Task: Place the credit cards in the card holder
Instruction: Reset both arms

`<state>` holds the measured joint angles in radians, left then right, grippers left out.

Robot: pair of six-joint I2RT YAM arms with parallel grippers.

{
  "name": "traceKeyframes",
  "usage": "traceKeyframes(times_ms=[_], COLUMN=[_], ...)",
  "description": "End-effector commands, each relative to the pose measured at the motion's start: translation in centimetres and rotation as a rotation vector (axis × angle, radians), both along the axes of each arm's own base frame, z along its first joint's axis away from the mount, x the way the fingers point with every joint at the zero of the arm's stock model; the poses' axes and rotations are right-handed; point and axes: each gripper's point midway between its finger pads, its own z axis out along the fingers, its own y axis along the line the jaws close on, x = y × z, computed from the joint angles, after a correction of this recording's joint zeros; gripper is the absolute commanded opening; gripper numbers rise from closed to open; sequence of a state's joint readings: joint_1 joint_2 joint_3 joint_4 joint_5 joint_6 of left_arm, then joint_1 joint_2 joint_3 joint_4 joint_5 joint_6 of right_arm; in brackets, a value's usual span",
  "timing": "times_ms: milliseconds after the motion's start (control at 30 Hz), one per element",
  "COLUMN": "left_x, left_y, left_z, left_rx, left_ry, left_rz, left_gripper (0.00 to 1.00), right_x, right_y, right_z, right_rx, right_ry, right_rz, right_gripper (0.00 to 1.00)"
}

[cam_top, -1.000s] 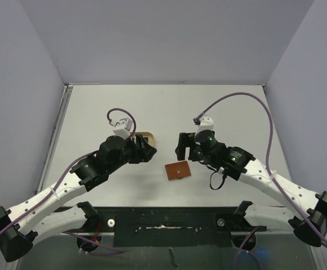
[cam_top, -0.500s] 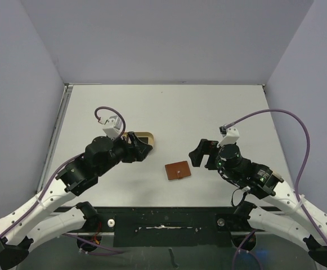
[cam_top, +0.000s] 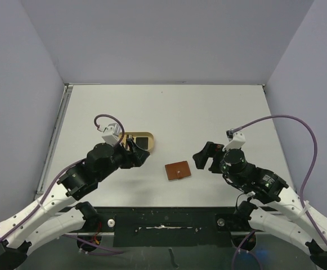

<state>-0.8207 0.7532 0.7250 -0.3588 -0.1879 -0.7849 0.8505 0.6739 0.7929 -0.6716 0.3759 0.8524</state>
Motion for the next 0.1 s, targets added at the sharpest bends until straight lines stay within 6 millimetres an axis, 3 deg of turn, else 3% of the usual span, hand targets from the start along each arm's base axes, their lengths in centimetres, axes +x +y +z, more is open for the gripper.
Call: traceKeyframes(times_ms=[0,67], left_x=[0.91,0.85], left_y=[-0.03,-0.13], left_z=[3.24,3.36], left_rx=[-0.068,-0.071], left_ry=[-0.079,-0.086], left_rz=[0.027,0.020], left_gripper=[0.73,0.73], right_x=[0.78,0.77], right_y=[-0.35,-0.36], right_z=[1.87,1.76], right_rx=[0.034,0.034], right_ry=[-0.045,-0.041], right_rz=[-0.047,-0.049], right_gripper=[0.98,0.98])
